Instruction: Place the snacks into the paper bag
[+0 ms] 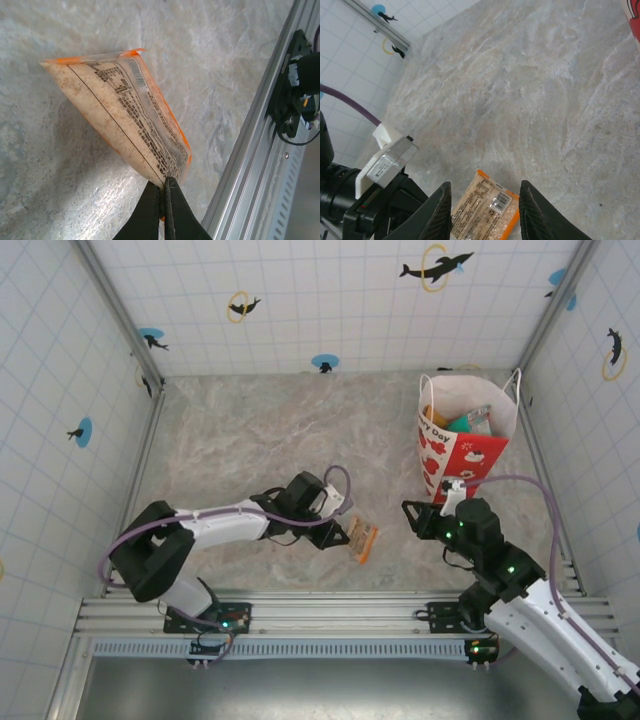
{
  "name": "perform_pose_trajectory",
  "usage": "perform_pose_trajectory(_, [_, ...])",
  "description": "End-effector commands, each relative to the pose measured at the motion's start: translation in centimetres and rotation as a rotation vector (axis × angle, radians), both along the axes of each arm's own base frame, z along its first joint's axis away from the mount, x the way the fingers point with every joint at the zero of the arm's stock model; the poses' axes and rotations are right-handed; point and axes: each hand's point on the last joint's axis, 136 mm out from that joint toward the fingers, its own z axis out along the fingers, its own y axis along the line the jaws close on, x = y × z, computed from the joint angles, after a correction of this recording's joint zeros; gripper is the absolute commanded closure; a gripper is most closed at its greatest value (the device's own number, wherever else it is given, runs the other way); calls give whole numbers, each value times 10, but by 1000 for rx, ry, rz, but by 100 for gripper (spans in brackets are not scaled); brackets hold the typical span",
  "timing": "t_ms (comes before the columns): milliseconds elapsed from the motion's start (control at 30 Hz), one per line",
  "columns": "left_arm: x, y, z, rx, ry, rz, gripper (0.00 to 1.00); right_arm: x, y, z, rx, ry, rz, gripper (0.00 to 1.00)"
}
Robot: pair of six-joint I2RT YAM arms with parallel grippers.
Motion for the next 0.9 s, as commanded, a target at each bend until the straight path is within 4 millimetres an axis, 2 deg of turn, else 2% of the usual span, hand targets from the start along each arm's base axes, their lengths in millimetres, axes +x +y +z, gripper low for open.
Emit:
perform_pose_trajectory(0, [13,-5,27,-80,-100,25,100,7,3,17,57,-96,-12,61])
perform_pose_trajectory(400, [39,0,94,-304,-288,99,100,7,15,21,131,-175,45,59])
perform_pose_trajectory(500, [43,-1,110,-360,-284,128,100,5,22,23,155,-201,84,57])
perform_pose_trajectory(733, [37,-9,132,-495,-240,112,100,-2,38,35,295,-236,163,54])
perform_pose_trajectory(867, [26,-13,144,-575,-221,58,100,1,39,35,331,-224,149,52])
